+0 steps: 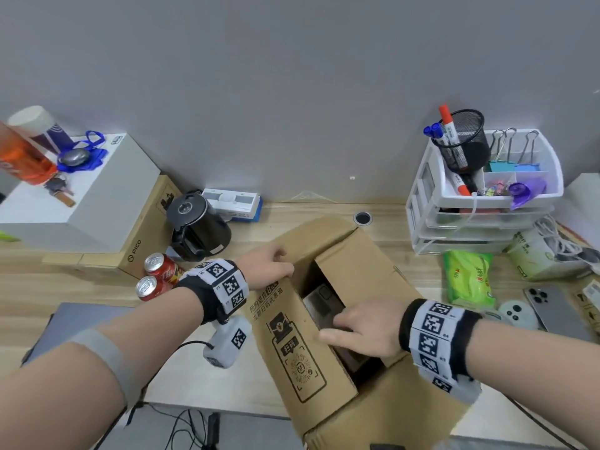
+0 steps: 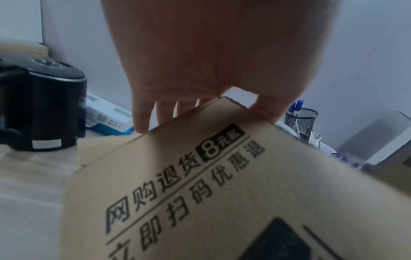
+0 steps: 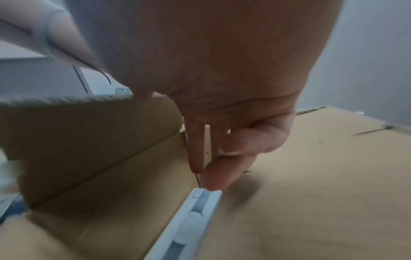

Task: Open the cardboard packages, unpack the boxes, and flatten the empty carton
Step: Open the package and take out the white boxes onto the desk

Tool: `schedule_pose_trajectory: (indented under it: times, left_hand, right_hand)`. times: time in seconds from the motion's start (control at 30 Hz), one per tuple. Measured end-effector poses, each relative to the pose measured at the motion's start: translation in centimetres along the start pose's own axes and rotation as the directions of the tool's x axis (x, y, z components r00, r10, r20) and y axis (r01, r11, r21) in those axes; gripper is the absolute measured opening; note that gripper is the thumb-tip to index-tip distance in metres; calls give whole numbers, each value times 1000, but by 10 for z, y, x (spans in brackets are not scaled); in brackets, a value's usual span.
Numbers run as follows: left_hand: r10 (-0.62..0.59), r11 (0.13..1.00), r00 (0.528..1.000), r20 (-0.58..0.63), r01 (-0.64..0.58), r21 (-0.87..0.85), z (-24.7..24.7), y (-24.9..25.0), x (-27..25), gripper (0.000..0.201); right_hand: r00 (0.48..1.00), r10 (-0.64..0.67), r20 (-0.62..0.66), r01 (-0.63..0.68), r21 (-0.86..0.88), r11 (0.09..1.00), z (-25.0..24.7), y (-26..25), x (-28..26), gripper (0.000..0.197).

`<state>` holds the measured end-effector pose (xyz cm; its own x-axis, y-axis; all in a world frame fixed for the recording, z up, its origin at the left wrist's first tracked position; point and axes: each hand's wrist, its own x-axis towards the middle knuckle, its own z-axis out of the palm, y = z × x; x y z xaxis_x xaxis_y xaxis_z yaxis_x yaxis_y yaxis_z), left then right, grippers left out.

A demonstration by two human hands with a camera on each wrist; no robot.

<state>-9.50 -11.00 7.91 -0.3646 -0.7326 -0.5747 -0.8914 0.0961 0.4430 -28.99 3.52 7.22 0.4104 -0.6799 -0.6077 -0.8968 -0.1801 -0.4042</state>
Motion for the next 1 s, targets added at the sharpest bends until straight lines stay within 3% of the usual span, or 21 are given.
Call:
schedule_pose_trajectory:
  times: [0.1, 0.2, 0.27, 0.37, 0.43, 0.47, 0.53, 0.67, 0.7, 0.8, 0.9, 1.0]
  left_hand:
    - [32, 998, 999, -20, -31, 48, -16, -10, -18, 58]
    - [85, 988, 995, -48, -78, 135, -39, -30, -38, 68]
    - [103, 959, 993, -57, -85, 269, -54, -49, -55, 59]
    - [61, 807, 998, -33, -30, 590, -63, -83, -75, 33]
    - [-14, 712, 1000, -13, 19, 702, -58, -101, -80, 26]
    - [-62, 722, 998, 6, 41, 691, -52, -107, -79, 27]
    - [-159, 821, 986, 43, 108, 560, -37, -110, -76, 37]
    - [-291, 932, 945, 149, 246, 266, -4, -101, -62, 86]
    - [-296, 941, 940, 170, 255, 223, 3, -95, -59, 89]
    - [-317, 944, 933, 169, 293, 153, 21, -78, -49, 75]
    - [-339, 940, 917, 208, 324, 103, 33, -68, -39, 77]
    - [-303, 951, 931, 205, 310, 2, 33, -72, -32, 43]
  right_hand:
    - [997, -14, 74, 23, -120, 993, -3, 7, -1, 75]
    - [998, -61, -1, 57, -341, 938, -14, 3, -5, 46]
    - [994, -86, -72, 50, -405, 913, -31, 0, -15, 34]
    - [983, -31, -180, -53, -443, 895, -61, 11, -40, 27]
    - [972, 50, -230, -155, -467, 870, -75, 30, -54, 31]
    - [966, 102, -237, -208, -478, 853, -79, 40, -60, 35]
    - [952, 175, -252, -283, -501, 818, -81, 61, -69, 49]
    - [909, 266, -320, -404, -519, 754, -64, 94, -76, 70]
    - [893, 299, -338, -437, -483, 759, -57, 99, -75, 73]
    - [843, 398, -361, -507, -291, 811, -39, 108, -66, 90]
    - [808, 471, -355, -527, -76, 846, -25, 112, -55, 106]
    - [793, 500, -347, -512, 65, 857, -9, 112, -48, 116]
